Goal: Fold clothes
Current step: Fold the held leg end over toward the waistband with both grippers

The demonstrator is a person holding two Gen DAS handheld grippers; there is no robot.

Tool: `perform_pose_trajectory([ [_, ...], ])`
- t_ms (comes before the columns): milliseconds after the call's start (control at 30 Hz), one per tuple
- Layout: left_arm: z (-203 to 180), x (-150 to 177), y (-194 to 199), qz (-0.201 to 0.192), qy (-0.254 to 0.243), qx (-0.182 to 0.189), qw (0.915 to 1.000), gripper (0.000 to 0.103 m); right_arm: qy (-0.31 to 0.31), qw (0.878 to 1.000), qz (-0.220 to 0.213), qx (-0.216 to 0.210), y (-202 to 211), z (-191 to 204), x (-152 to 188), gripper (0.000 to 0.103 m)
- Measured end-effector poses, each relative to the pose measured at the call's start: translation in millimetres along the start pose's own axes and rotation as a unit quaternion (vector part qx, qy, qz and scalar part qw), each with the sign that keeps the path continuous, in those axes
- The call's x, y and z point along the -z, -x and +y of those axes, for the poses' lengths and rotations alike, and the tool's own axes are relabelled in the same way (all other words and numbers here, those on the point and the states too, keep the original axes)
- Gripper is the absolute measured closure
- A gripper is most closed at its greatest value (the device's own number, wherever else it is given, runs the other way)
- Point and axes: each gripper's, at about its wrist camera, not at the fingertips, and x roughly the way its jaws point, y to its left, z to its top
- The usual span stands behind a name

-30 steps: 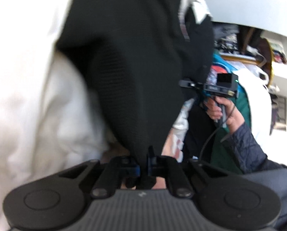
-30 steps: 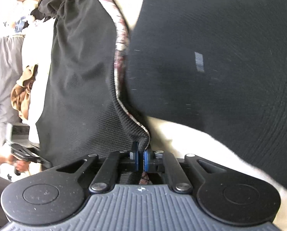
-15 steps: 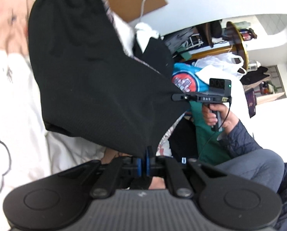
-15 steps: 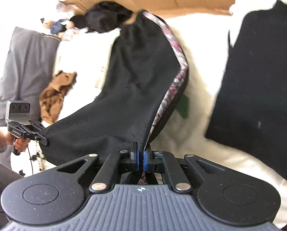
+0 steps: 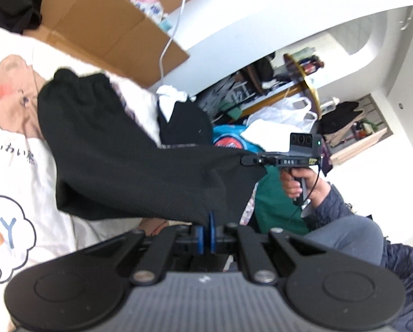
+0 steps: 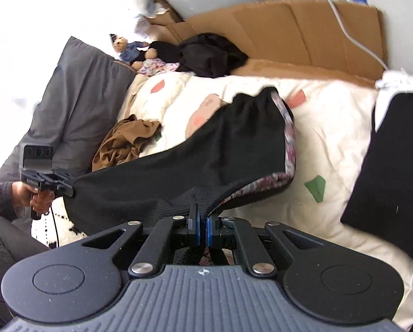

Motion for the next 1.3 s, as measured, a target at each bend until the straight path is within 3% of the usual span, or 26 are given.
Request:
perform_pose_trajectory([
  [67,1.8,2.9,11.4,-0.021,0.006,0.004,0.9998,0.098,0.003,1.000,-0.006,-0.007,2.4,5.1,-0.1,0.099],
  [233,10.1,11.4,22.2,-0.032,0.016,-0.003,0.9994,0.098,-0.014,0.999,-0.018,-0.027,-0.2,0.5,1.7,0.099],
  [600,52.4,23.3,30.4,-0.057,0.060,-0.007,0.9965,0.098,-0.019,0.999,0.015,-0.027,-36.4,-15.3,7.2,0.099],
  [1033,97.9,-21.9,10.7,-0.104,0.075,-0.015,0.9916,0.098,-0.072,0.997,0.000,-0.031,-72.3,-61.9,7.6,0.099],
  [1300,111.4,-35.5,5.0,-0.103,0.074,-0.024,0.9916,0.098,-0.097,0.994,-0.020,-0.035,-90.5,-83.8,1.2,0.099],
])
